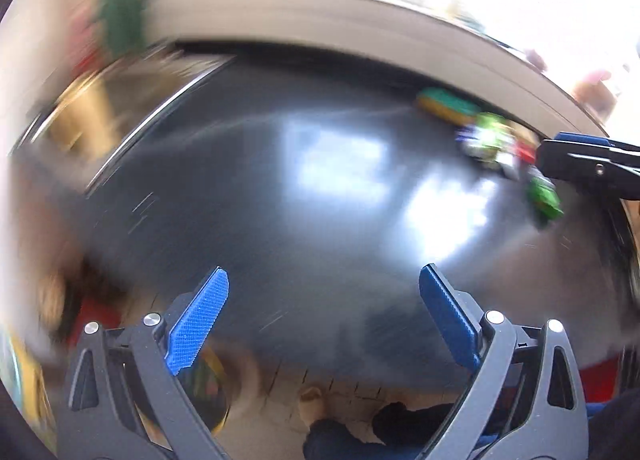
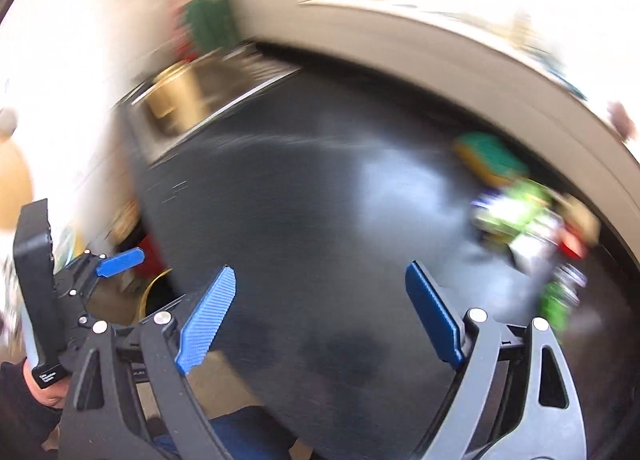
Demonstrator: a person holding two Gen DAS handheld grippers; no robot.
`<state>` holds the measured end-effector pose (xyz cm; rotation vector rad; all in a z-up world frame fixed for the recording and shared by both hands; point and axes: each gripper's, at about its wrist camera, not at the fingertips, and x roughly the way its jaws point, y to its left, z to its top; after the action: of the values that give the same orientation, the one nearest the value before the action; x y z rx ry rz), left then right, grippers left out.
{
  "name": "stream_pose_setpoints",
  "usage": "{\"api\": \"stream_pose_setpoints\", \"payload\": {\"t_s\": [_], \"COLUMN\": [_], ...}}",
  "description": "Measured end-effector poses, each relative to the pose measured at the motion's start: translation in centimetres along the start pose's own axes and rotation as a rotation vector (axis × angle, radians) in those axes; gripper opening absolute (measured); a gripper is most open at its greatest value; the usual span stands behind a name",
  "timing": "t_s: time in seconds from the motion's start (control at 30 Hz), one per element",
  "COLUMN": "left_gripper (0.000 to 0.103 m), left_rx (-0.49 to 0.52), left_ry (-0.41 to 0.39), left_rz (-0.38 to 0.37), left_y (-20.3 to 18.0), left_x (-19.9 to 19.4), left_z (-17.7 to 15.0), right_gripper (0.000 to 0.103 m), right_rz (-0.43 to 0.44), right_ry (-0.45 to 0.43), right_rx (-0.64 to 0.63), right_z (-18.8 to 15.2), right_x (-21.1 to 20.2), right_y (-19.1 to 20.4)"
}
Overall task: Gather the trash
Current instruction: 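Swing both tools back over the countertop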
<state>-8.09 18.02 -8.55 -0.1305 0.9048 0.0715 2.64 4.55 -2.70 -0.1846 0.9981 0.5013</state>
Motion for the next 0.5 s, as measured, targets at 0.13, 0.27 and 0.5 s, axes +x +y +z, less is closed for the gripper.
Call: {"api": "stream_pose_setpoints", "payload": {"t_s": [0.13,0.27,0.5], "left_gripper": [0.093,0.093,0.093], "left_rx": [0.154,0.269,0.364], "left_ry": [0.0,-0.002,0.014], "left_rz": [-0.106,-0.155,-0.203], "left_y": [-7.4,-13.1,-17.7], "left_x": [1.8,2.9,3.6], "left_z": [3.7,5.8,6.6], "right_gripper": [0.084,0.084,0.084], "right_rz": [-0.116,-0.181,-0.209], "right_ry": [-0.045,-0.061,-0.057], "right_rx": [0.179,0.299,0.383], "right_z": [-2.6,-5.0,-7.7], "right_x": [-3.8,-6.2,-8.0], "right_y": [-8.3,-14.0,-17.6]}}
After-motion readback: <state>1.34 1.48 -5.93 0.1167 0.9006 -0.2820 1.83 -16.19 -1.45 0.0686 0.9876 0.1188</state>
